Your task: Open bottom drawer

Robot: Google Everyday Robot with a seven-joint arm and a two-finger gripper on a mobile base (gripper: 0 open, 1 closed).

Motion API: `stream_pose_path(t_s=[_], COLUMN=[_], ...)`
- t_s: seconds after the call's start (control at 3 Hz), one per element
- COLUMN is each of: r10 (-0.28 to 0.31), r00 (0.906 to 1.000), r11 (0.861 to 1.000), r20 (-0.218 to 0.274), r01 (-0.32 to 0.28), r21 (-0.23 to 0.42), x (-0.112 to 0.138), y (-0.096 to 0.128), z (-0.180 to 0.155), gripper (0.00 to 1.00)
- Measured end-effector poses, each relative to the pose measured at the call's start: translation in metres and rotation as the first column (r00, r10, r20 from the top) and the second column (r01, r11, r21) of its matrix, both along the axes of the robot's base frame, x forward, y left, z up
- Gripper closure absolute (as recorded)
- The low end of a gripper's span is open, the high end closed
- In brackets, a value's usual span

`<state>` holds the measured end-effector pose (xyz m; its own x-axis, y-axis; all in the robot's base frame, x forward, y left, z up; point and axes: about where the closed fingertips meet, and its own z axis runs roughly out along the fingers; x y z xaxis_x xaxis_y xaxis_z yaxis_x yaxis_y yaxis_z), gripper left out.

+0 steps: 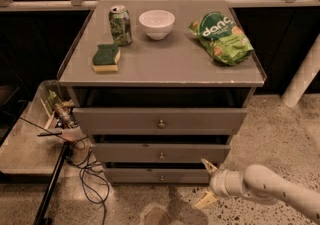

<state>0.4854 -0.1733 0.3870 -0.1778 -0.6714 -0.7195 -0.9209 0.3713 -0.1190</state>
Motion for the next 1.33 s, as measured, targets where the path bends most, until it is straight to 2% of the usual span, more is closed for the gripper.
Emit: stream_pose_path(t_s=[0.67, 1.0, 1.33], r10=[0.049, 0.085, 0.092], r00=[0.9982, 0.9957, 0.9951], r11=[0.999, 0.996, 0.996], r20=[0.033, 0.036, 0.036], r01=[-0.049, -0.085, -0.092], r21=[-0.007, -0.009, -0.003], x=[-0.006, 0.003, 0.004], y=[0.009, 0.018, 0.019], z=[-0.06, -0.085, -0.091], gripper=[0.0, 0.0, 0.0])
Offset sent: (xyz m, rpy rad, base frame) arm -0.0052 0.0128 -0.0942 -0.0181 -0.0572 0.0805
